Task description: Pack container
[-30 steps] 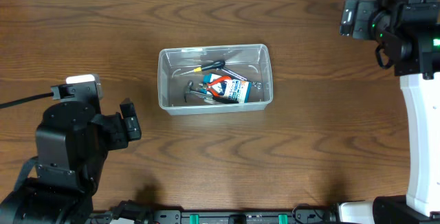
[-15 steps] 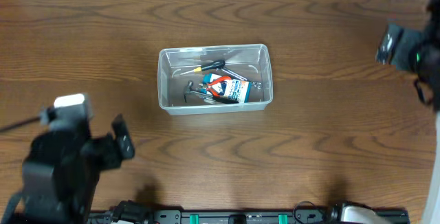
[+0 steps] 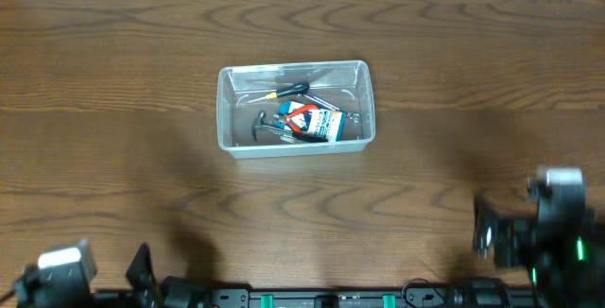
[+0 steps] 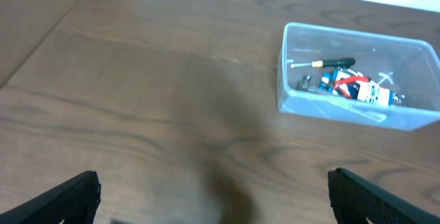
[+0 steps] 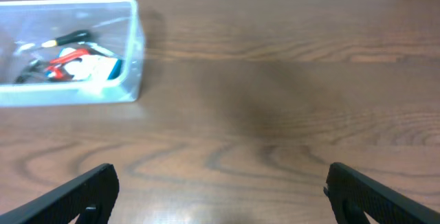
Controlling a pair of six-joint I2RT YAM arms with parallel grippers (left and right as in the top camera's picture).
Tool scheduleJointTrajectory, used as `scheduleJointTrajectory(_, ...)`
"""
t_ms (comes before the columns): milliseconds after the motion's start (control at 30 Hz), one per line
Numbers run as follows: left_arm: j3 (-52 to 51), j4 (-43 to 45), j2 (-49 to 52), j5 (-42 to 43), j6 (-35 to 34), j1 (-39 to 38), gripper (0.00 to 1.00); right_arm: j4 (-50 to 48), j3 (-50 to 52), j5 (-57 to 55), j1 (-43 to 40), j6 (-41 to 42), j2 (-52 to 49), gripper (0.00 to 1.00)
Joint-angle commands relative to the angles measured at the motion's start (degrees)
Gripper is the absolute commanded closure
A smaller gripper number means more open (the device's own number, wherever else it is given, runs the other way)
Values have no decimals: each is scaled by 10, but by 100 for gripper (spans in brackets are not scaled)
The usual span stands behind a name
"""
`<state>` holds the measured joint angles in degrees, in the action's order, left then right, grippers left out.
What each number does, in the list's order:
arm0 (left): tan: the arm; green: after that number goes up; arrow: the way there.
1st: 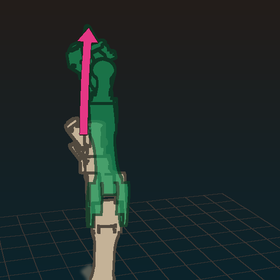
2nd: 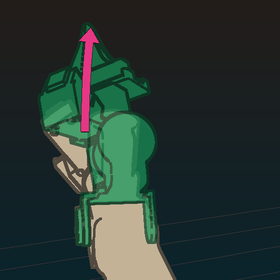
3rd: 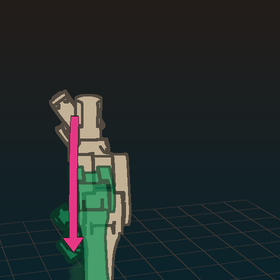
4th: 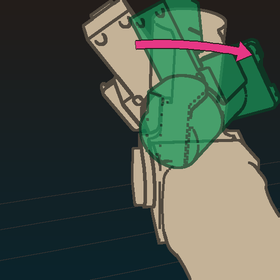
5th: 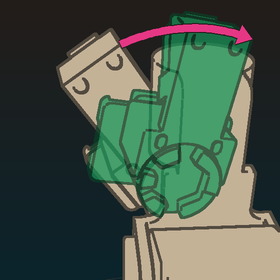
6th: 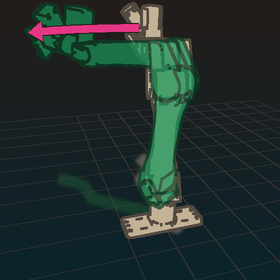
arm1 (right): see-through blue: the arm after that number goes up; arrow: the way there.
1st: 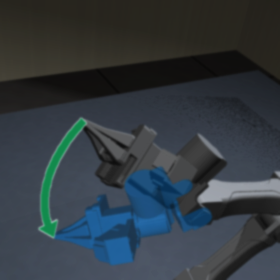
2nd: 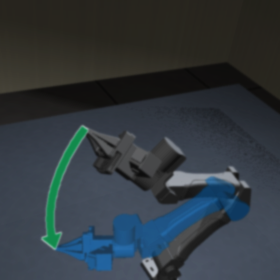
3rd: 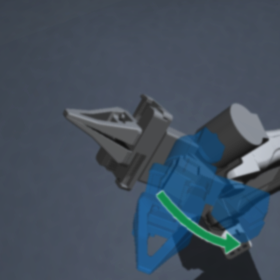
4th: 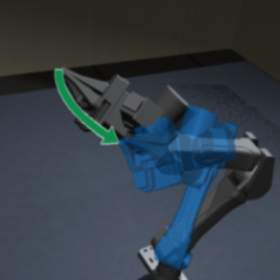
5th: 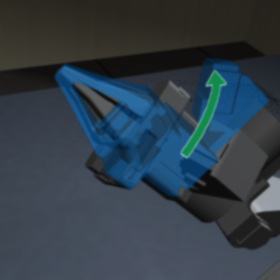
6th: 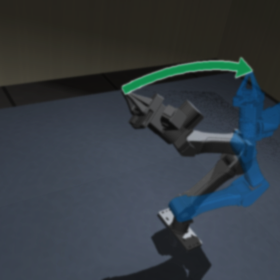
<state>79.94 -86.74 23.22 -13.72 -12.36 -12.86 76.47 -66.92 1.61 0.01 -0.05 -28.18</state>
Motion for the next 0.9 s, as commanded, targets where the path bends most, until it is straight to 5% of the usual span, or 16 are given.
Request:
scheduleJointTrajectory(0, 0, -9, -40, 1, -19, -2, 2, 29, 10, 8, 22, -24, 46, 1)
scheduleJointTrajectory(367, -78, 0, -101, -38, 13, -2, 2, 12, 31, -4, 39, -24, 86, 1)
scheduleJointTrajectory(867, -482, 465, -27, -40, 29, -2, 2, -351, 382, -9, 39, -13, 13, 1)
